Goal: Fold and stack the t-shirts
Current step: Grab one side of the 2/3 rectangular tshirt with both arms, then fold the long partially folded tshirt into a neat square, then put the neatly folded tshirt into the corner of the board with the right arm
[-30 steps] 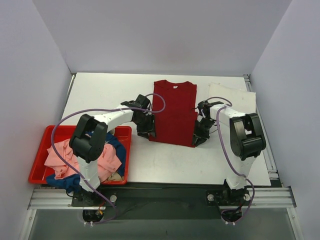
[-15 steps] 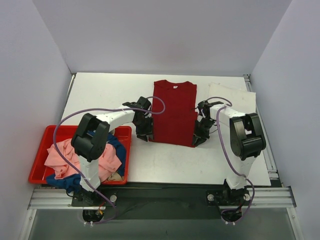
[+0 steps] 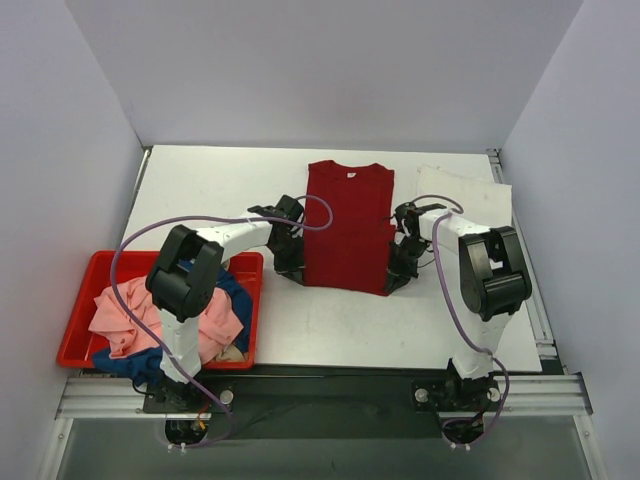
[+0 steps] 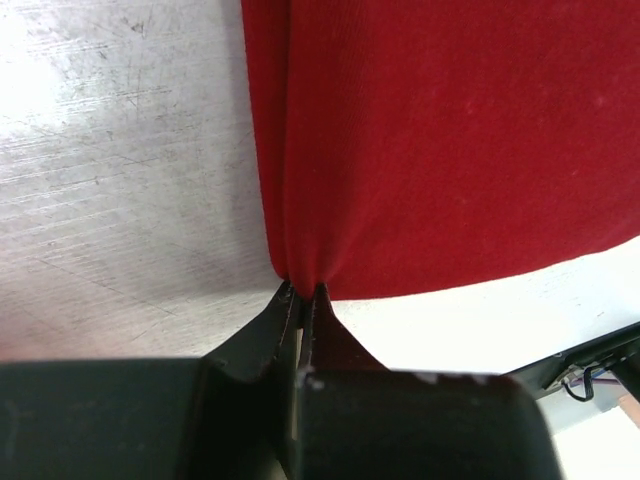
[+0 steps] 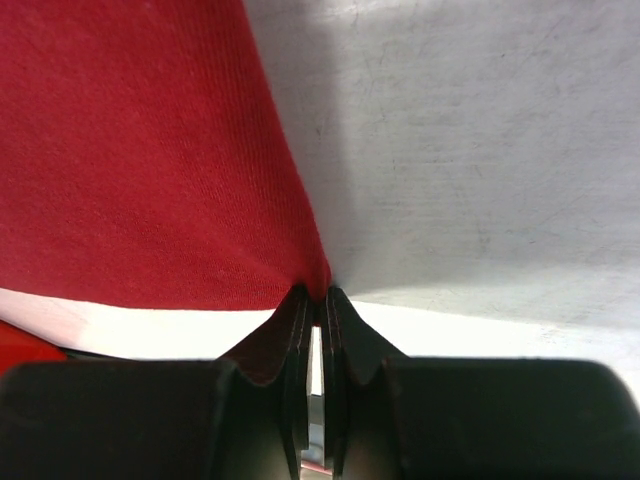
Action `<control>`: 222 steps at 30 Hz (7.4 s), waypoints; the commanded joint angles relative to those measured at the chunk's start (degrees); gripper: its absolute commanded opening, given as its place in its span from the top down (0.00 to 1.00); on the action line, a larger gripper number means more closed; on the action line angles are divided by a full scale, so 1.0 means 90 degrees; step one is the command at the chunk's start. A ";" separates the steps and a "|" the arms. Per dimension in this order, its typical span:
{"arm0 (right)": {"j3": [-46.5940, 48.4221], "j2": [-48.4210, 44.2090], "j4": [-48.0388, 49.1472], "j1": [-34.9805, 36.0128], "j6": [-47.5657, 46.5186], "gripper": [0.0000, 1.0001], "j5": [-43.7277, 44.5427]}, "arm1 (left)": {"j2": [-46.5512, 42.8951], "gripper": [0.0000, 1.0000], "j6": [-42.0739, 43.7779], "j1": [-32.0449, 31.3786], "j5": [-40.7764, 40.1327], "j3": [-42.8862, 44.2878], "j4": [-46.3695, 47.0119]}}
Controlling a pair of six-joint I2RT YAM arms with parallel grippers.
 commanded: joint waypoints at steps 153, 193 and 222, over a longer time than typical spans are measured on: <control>0.1641 0.1563 0.1760 -0.0855 -0.0740 0.13 -0.1932 | 0.0771 0.97 0.0492 0.1513 0.0832 0.0339 0.0694; 0.3650 0.1007 -0.0367 -0.1039 -0.1442 1.00 -0.1083 | -0.0039 0.37 0.0218 0.1494 0.1067 0.0515 0.0782; 0.8458 0.2560 -0.2195 -0.2504 -0.1707 1.00 -0.0388 | -0.0108 0.34 0.0267 0.1533 0.1028 -0.0217 0.0811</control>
